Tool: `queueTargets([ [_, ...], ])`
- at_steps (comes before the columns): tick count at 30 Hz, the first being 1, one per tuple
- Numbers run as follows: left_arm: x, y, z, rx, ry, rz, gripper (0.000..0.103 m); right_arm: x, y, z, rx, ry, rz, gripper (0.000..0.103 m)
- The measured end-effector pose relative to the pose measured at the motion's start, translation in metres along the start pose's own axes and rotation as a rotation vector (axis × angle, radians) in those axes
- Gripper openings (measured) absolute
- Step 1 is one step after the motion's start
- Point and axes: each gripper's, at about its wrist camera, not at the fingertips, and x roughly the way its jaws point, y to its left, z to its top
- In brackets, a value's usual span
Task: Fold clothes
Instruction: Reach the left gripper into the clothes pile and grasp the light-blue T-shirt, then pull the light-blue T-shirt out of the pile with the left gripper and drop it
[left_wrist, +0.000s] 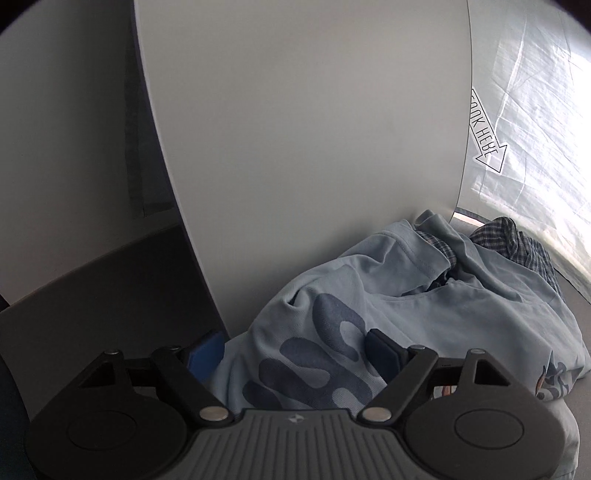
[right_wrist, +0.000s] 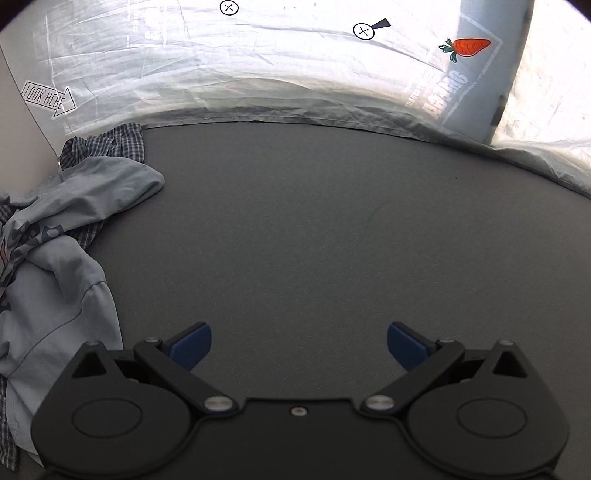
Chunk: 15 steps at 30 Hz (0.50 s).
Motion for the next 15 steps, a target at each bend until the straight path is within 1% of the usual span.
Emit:
queueTargets([
  [1,0.001,0.0,0.0,-0.003,0.006,-0.017,0.04,-0.001,-0.001,-0.001,-0.001,0.001,0.006,0.103],
  [2,-0.005,-0.003,-0.001,-0.012,0.007,-0.038,0.027,-0.003,-0.003,-0.003,-0.006,-0.003,0.01,0.103],
  [3,-0.013,-0.008,-0.003,-0.012,-0.003,-0.059,0.009,-0.006,-0.006,-0.005,-0.011,-0.009,0.011,0.103],
  [4,-0.022,-0.016,-0.006,0.006,-0.018,-0.06,0.009,-0.009,-0.01,-0.007,-0.011,-0.017,0.011,0.103],
  [6,-0.047,-0.038,-0.014,0.103,-0.067,-0.068,0.007,-0.018,-0.024,-0.012,0.014,-0.039,0.017,0.103],
  [8,-0.077,-0.062,-0.022,0.172,-0.097,-0.126,0.006,-0.028,-0.04,-0.017,0.048,-0.063,0.026,0.103],
  [11,-0.122,-0.097,-0.04,0.243,-0.127,-0.234,0.006,-0.041,-0.07,-0.033,0.092,-0.106,0.031,0.103],
  [14,-0.181,-0.146,-0.074,0.341,-0.176,-0.363,0.005,-0.055,-0.11,-0.061,0.139,-0.147,0.024,0.103],
  [15,-0.204,-0.165,-0.09,0.375,-0.184,-0.428,0.005,-0.059,-0.125,-0.074,0.154,-0.162,0.015,0.103],
])
